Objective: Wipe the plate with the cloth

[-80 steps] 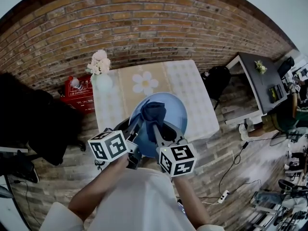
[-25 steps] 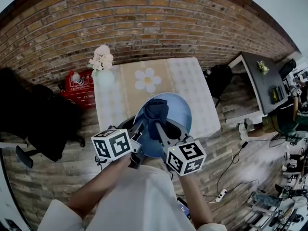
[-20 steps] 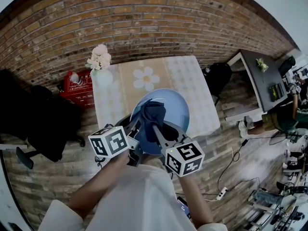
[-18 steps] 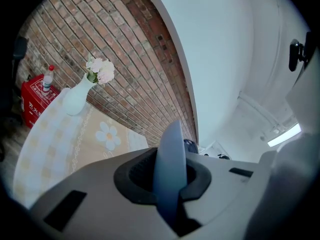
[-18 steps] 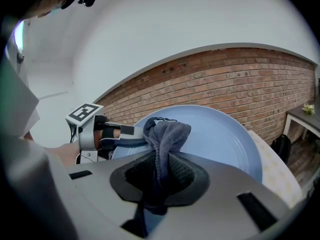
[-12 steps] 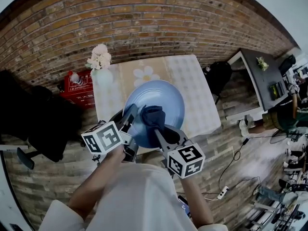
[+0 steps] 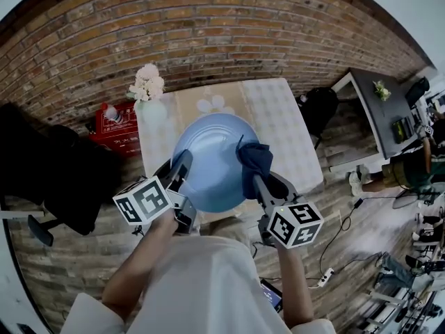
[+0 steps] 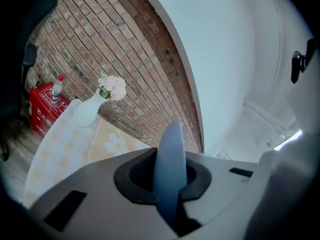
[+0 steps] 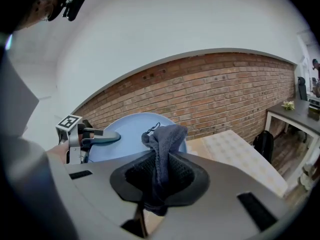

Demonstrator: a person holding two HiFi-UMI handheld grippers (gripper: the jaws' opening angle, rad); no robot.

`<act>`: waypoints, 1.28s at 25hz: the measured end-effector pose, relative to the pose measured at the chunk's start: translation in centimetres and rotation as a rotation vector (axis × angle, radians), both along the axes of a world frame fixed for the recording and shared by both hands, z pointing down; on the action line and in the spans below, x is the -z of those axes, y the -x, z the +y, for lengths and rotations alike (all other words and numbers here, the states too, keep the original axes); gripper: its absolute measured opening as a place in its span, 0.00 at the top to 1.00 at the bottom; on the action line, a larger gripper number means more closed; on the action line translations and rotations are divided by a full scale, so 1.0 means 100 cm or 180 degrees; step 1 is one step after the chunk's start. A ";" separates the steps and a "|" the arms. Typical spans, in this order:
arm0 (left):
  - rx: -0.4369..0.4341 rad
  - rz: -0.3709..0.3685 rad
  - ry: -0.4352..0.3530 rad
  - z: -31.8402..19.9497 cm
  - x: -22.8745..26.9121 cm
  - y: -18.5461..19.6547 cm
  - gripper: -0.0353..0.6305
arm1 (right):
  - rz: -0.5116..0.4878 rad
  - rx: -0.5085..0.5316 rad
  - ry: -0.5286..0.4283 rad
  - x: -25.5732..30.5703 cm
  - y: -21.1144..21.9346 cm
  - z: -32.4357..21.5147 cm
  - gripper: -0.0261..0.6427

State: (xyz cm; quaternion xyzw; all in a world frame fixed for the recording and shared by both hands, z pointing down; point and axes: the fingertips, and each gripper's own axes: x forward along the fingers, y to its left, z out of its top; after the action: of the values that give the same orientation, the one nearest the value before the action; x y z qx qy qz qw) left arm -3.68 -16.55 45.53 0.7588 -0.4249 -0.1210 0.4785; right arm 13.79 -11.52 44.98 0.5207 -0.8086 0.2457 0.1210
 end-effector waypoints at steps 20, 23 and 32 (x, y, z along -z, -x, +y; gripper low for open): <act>0.0129 -0.0093 -0.0038 -0.011 -0.001 0.023 0.88 | 0.0042 -0.0960 -0.0399 0.002 -0.095 -0.011 0.85; 0.0115 -0.0093 0.0003 -0.005 -0.007 0.022 0.88 | 0.0202 -0.0854 -0.0408 -0.006 -0.090 -0.002 0.85; 0.0091 -0.0067 0.0024 0.002 -0.010 0.016 0.88 | 0.0163 -0.0883 -0.0416 -0.009 -0.085 0.002 0.85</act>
State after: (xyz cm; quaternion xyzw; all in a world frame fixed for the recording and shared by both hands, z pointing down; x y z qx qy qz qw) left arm -5.30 -16.34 46.52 0.7521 -0.4412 -0.1182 0.4751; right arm 22.31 -11.30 45.85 0.6402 -0.7399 0.1935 0.0723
